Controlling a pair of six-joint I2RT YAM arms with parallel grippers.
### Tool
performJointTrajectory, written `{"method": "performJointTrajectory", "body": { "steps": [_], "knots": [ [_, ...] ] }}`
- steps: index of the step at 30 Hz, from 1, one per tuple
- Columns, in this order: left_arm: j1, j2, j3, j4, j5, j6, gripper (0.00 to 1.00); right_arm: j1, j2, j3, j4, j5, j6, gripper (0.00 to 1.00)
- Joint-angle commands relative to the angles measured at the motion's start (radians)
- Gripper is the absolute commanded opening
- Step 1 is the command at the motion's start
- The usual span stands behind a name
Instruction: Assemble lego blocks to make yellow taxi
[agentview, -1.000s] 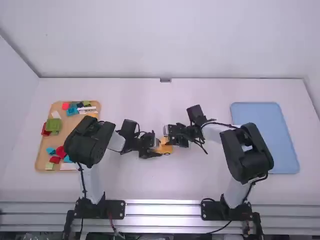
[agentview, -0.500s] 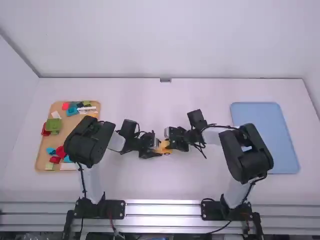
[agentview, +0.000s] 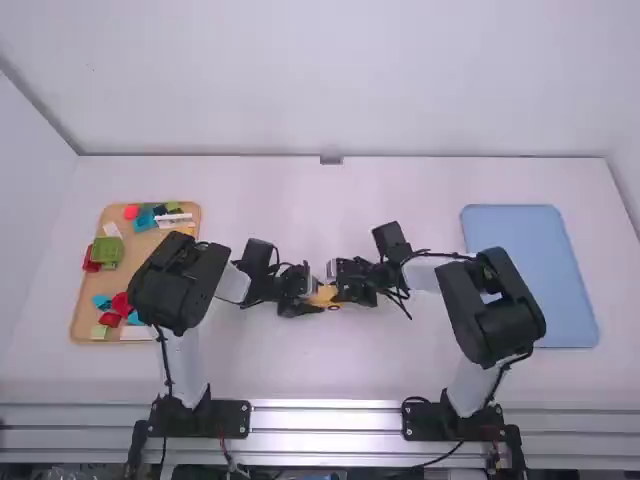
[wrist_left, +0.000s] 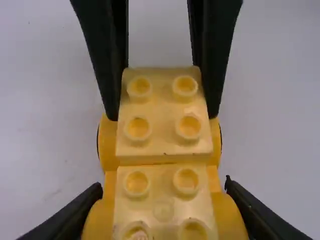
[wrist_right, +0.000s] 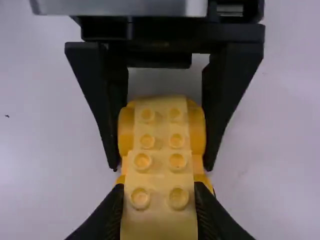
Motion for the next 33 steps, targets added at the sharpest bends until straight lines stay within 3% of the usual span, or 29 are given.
{"method": "performJointTrajectory", "body": {
  "steps": [1, 10, 23, 31, 32, 33],
  "knots": [
    [-0.005, 0.014, 0.001, -0.008, -0.049, 0.013, 0.49, 0.002, 0.01, -0.016, 0.0, 0.002, 0.007, 0.11],
    [-0.005, 0.014, 0.001, -0.034, -0.046, 0.018, 0.48, 0.013, 0.01, -0.018, 0.01, 0.021, 0.006, 0.17],
    [-0.005, 0.014, 0.001, -0.035, -0.047, 0.014, 0.48, -0.009, 0.001, 0.014, 0.008, -0.058, 0.008, 0.51],
    [-0.005, 0.014, 0.001, -0.034, -0.049, 0.015, 0.48, -0.064, -0.042, 0.048, -0.108, -0.216, -0.157, 0.52],
    [-0.005, 0.014, 0.001, -0.035, -0.048, 0.018, 0.48, -0.066, -0.042, 0.047, -0.105, -0.22, -0.154, 0.46],
    [-0.005, 0.014, 0.001, -0.035, -0.049, 0.017, 0.48, -0.066, -0.041, 0.047, -0.107, -0.212, -0.149, 0.34]
  ]
}}
